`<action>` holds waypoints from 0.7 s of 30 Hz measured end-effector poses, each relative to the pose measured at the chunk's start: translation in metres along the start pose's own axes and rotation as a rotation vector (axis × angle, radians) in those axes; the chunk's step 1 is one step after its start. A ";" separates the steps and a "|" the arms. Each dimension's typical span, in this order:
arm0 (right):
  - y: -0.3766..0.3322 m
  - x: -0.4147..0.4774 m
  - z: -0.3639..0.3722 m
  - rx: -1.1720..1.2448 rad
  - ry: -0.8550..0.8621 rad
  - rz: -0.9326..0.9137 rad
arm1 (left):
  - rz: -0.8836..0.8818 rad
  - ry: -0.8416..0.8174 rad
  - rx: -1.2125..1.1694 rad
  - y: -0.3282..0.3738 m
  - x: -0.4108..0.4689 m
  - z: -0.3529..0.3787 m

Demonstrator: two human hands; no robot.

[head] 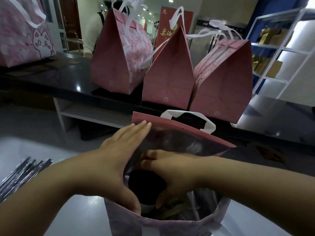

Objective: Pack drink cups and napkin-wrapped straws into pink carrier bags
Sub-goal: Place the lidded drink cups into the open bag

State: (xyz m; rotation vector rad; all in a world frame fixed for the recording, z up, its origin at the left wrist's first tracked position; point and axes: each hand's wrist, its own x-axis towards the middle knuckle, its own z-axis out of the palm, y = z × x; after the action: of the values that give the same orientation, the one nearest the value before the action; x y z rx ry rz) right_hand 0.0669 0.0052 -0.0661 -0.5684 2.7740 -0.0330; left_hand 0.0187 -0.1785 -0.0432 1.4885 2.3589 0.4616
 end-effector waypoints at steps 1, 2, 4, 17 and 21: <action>-0.001 0.001 0.000 -0.007 0.004 -0.011 | -0.037 -0.002 -0.032 -0.003 0.001 -0.001; -0.002 0.003 0.000 -0.015 0.009 -0.022 | -0.074 -0.038 -0.066 -0.009 0.003 0.000; -0.003 0.005 0.000 -0.025 0.017 -0.045 | -0.085 -0.056 -0.053 -0.012 0.005 0.002; -0.003 0.019 0.012 -0.194 -0.114 -0.014 | -0.094 -0.030 -0.018 -0.017 0.008 0.005; -0.005 0.023 0.016 -0.196 -0.105 0.040 | -0.074 -0.001 -0.018 -0.018 0.006 0.007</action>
State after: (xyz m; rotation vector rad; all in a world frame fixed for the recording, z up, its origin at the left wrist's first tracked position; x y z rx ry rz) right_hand 0.0533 -0.0078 -0.0880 -0.5452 2.7014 0.2726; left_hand 0.0045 -0.1797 -0.0576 1.3872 2.3938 0.4629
